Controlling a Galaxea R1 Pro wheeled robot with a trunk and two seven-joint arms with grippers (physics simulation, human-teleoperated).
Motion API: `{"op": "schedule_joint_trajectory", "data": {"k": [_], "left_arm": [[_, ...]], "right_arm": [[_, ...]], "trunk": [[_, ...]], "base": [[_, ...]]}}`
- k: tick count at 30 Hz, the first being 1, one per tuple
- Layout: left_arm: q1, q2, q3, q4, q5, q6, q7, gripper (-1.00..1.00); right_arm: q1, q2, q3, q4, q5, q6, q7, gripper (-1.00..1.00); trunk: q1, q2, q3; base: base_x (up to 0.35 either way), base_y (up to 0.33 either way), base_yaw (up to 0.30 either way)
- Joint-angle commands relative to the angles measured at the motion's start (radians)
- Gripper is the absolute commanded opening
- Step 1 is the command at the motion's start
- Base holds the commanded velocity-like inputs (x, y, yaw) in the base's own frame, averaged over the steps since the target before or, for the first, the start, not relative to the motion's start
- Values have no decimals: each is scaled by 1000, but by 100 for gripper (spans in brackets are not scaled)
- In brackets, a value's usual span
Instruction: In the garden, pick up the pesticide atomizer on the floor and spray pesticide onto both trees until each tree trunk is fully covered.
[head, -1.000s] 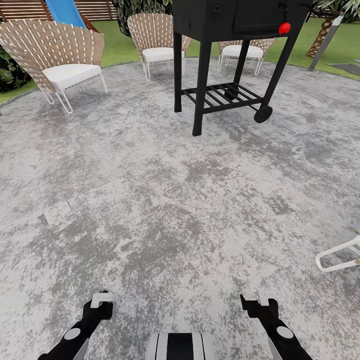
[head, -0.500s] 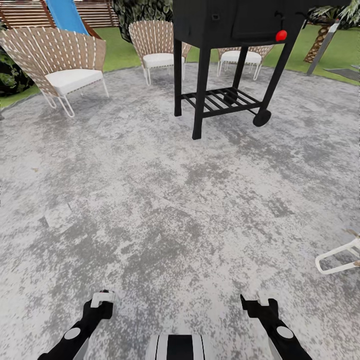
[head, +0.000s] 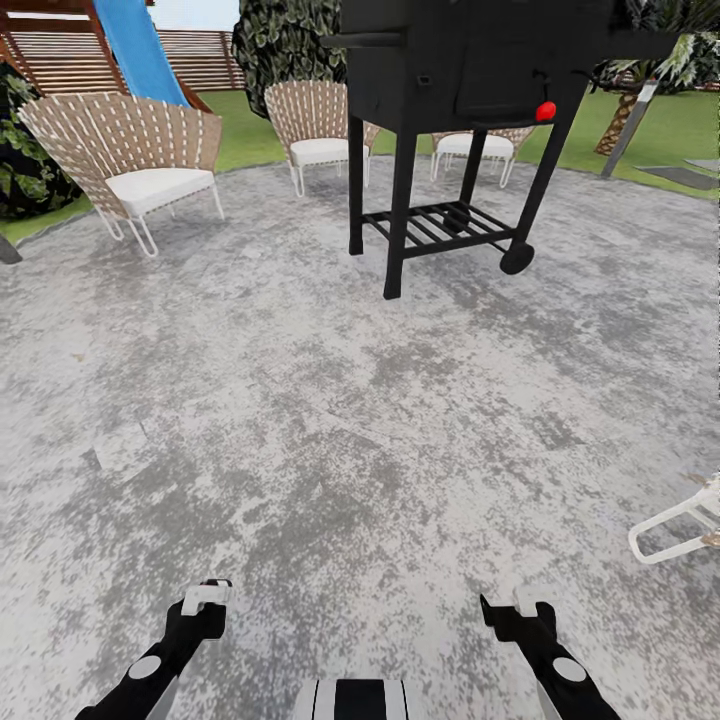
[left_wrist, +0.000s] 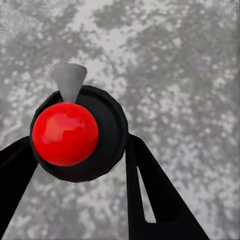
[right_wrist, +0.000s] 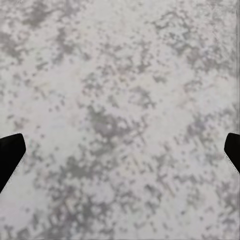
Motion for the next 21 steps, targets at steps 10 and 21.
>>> {"op": "schedule_joint_trajectory", "data": {"k": [10, 21], "left_arm": [[0, -2, 7, 2, -2, -3, -7, -100], [0, -2, 7, -5, 0, -1, -7, -100]], "right_arm": [[0, 0, 0, 0, 0, -3, -1, 100], [0, 0, 0, 0, 0, -3, 2, 100]], "trunk": [[-5, 2, 38], [-10, 5, 81]], "base": [[0, 0, 0], [0, 0, 0]]}}
